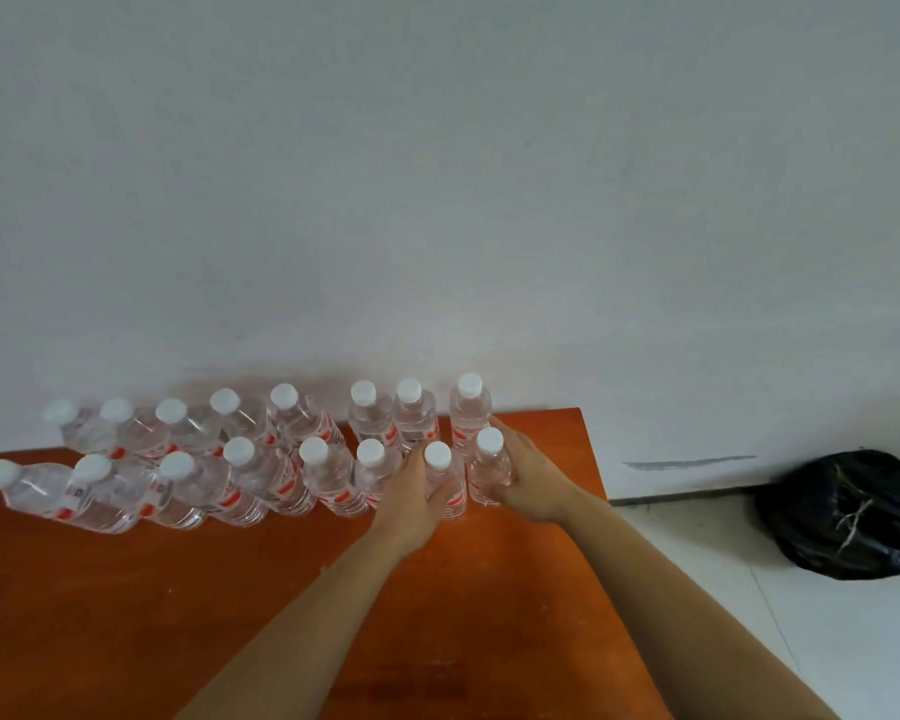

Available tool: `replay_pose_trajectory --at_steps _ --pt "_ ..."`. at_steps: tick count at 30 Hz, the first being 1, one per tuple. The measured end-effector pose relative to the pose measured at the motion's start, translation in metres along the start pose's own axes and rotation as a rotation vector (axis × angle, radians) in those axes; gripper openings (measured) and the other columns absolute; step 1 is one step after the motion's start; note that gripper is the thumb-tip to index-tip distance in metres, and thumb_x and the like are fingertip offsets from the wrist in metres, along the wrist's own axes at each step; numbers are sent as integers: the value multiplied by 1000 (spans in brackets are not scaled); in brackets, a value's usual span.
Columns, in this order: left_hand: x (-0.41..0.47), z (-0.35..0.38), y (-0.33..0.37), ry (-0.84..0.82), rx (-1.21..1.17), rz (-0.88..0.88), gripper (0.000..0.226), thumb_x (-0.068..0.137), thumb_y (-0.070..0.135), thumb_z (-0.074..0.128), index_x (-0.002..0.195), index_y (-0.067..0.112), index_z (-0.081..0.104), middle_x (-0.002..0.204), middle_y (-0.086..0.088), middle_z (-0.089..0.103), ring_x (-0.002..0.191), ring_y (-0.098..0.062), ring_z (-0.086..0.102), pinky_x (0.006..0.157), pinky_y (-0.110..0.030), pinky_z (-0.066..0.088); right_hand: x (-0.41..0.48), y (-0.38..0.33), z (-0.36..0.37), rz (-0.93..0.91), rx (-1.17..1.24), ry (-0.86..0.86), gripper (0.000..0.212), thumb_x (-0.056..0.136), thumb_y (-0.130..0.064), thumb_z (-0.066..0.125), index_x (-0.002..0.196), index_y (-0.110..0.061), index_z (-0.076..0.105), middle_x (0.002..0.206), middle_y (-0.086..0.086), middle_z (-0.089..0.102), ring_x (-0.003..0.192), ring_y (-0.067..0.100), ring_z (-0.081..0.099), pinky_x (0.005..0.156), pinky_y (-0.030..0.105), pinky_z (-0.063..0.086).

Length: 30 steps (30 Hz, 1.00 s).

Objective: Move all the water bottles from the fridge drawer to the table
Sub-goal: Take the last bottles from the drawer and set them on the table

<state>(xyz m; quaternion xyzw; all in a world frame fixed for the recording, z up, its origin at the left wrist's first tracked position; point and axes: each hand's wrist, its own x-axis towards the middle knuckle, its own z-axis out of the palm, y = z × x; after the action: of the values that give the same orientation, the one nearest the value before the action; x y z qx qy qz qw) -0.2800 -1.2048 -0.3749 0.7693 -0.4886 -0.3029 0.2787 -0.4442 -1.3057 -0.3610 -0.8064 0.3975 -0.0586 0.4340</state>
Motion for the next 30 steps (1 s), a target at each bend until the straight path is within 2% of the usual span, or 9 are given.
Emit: replay_pose_trajectory --at_steps 3,5,7,10,14,17,22,26,30 --pt "-10 -14 15 9 -10 30 52 97 41 57 142 20 41 137 7 54 130 -17 50 106 -38 43 -13 -7 -19 13 -106 35 78 92 -35 64 156 -28 20 161 -1 29 148 24 28 117 44 30" --pt "-17 -29 26 58 54 84 54 100 42 49 148 23 33 145 6 46 134 -18 45 108 -40 41 -27 -12 -38 61 -195 105 73 98 -33 55 158 -24 14 165 4 18 149 26 25 117 43 28" --pt "-24 -49 40 141 288 146 57 101 49 36 152 26 24 159 0 29 144 -25 33 113 -49 36 -42 -19 -58 33 -251 207 67 101 -34 50 158 -24 16 165 6 15 149 27 25 117 44 30" --pt "-42 -83 77 327 543 220 63 102 54 21 157 23 17 166 -5 7 152 -26 9 121 -47 19 -66 -39 -87 -59 -345 445 63 103 -46 40 157 -23 19 165 7 14 150 28 22 116 45 29" --pt "-69 -123 136 607 674 346 65 102 55 19 155 17 23 164 -14 15 151 -32 16 119 -53 23 -103 -78 -127 -193 -538 789 62 104 -53 32 157 -22 21 165 10 14 152 30 16 120 46 18" --pt "-87 -137 174 693 706 361 68 100 58 15 156 20 19 165 -13 10 152 -31 10 121 -52 16 -132 -101 -154 -224 -632 935 64 103 -57 26 157 -23 21 166 12 11 153 31 7 123 50 10" --pt "-113 -133 211 734 679 425 69 99 61 12 157 23 16 166 -12 0 153 -30 0 121 -55 12 -195 -111 -175 -147 -706 1096 73 99 -65 25 159 -23 17 166 15 3 153 33 -1 121 57 7" --pt "-124 -111 231 675 665 615 72 98 63 8 158 24 13 165 -13 -6 152 -32 -6 120 -60 10 -257 -99 -169 37 -784 1179 80 96 -71 25 160 -24 10 166 16 -5 153 34 -8 120 59 4" --pt "-139 -76 251 599 573 825 70 99 63 12 159 26 8 165 -10 -11 152 -30 -11 120 -61 8 -329 -87 -148 263 -851 1247 82 95 -72 25 160 -24 8 166 15 -8 152 34 -9 120 59 3"
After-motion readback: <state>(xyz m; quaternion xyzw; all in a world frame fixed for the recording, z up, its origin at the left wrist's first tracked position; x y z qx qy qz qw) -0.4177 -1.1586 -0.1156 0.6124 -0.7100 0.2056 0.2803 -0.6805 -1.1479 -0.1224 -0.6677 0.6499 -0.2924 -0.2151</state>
